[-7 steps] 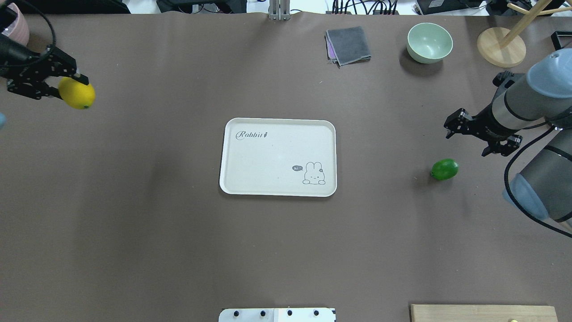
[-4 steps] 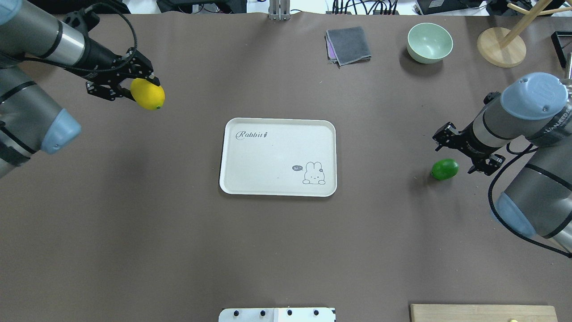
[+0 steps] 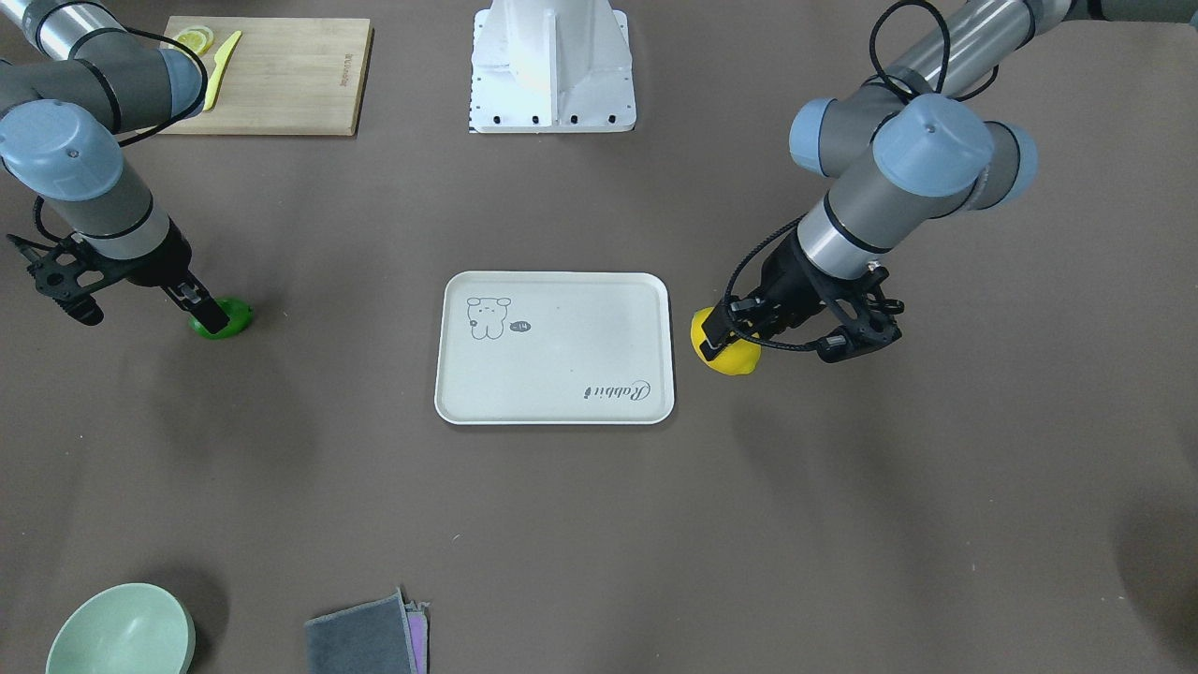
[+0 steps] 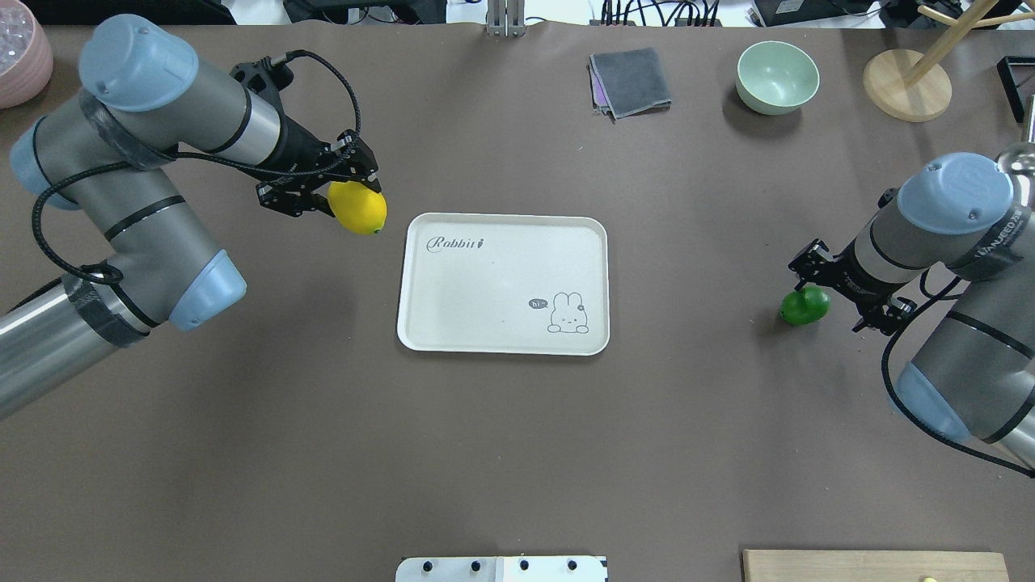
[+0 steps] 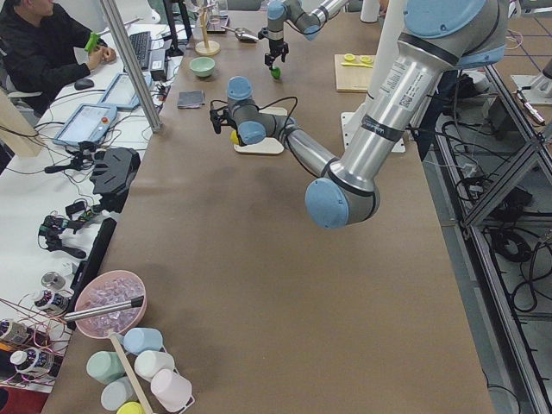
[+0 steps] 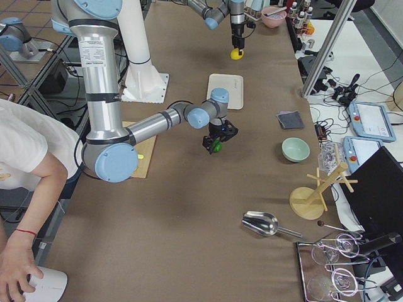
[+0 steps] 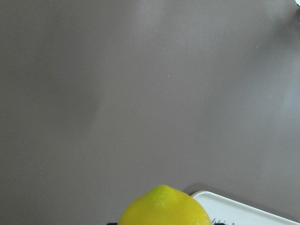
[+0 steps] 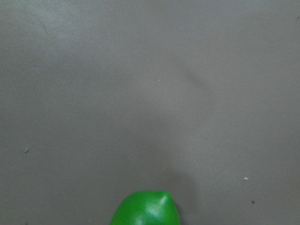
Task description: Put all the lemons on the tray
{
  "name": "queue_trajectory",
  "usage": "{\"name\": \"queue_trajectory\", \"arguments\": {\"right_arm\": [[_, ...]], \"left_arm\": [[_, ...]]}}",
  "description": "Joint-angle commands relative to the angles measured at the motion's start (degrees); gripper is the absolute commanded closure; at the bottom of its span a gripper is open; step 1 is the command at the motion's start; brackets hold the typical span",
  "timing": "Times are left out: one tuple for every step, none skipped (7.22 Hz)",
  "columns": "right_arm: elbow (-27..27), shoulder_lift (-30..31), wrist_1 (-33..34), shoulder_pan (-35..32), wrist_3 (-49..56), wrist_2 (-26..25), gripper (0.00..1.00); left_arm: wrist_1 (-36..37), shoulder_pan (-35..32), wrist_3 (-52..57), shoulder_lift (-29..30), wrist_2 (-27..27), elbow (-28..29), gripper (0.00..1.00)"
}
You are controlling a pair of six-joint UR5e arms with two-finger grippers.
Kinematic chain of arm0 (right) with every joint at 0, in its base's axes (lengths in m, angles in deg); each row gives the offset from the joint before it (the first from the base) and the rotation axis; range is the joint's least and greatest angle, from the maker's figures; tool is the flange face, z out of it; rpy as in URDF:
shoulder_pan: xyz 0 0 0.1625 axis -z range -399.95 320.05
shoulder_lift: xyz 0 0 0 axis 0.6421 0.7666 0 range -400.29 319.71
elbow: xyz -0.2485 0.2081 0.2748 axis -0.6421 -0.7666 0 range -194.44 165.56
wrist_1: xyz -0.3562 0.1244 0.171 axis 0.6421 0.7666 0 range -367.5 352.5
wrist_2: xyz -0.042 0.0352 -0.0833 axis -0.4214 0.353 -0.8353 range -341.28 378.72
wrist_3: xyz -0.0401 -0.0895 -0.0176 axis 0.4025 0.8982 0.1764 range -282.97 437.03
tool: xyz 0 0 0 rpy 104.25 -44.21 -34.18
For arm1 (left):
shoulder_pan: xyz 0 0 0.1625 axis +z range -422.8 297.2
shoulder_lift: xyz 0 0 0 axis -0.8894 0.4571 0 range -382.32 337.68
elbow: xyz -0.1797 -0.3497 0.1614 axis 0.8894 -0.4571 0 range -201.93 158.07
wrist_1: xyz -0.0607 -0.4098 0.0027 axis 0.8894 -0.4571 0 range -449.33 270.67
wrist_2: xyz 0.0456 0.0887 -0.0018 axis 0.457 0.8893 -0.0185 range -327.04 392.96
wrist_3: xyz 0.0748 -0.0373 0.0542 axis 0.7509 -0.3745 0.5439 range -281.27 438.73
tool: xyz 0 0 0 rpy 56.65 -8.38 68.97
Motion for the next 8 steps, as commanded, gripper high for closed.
{"name": "queue_trajectory", "arguments": {"right_arm": [[-0.7, -0.8, 0.0, 0.5, -0.2, -0.7, 0.0], [-0.8, -0.8, -0.5, 0.9, -0.1, -0.7, 0.01], [-0.6, -0.8, -0.5, 1.1, -0.1, -0.7, 0.31], [-0.5, -0.9, -0.5, 1.2, -0.1, -0.7, 0.82], [-0.3, -1.3, -0.5, 1.2, 0.0, -0.5, 1.0], [0.4, -2.5, -0.1, 0.7, 0.0, -0.1, 1.0], [2.1, -2.6, -0.3, 0.1, 0.7, 0.1, 1.0], [3.2, -3.9, -0.5, 0.2, 1.2, -0.6, 1.0]], "left_arm": [[0.9, 1.2, -0.5, 0.9, 1.5, -0.2, 1.0], [0.9, 1.6, -0.5, 0.9, 1.5, -0.1, 1.0], [0.9, 1.7, -0.5, 0.9, 1.5, -0.1, 1.0], [1.0, 1.7, -0.5, 1.2, 1.5, -0.2, 1.0], [1.0, 1.7, -0.5, 1.3, 1.5, -0.1, 1.0], [1.0, 1.7, -0.6, 1.4, 1.5, -0.2, 1.0], [1.0, 1.7, -1.5, 2.2, 1.4, -0.2, 1.0], [1.1, 1.8, -3.5, 3.8, 1.4, -0.3, 1.0]]}}
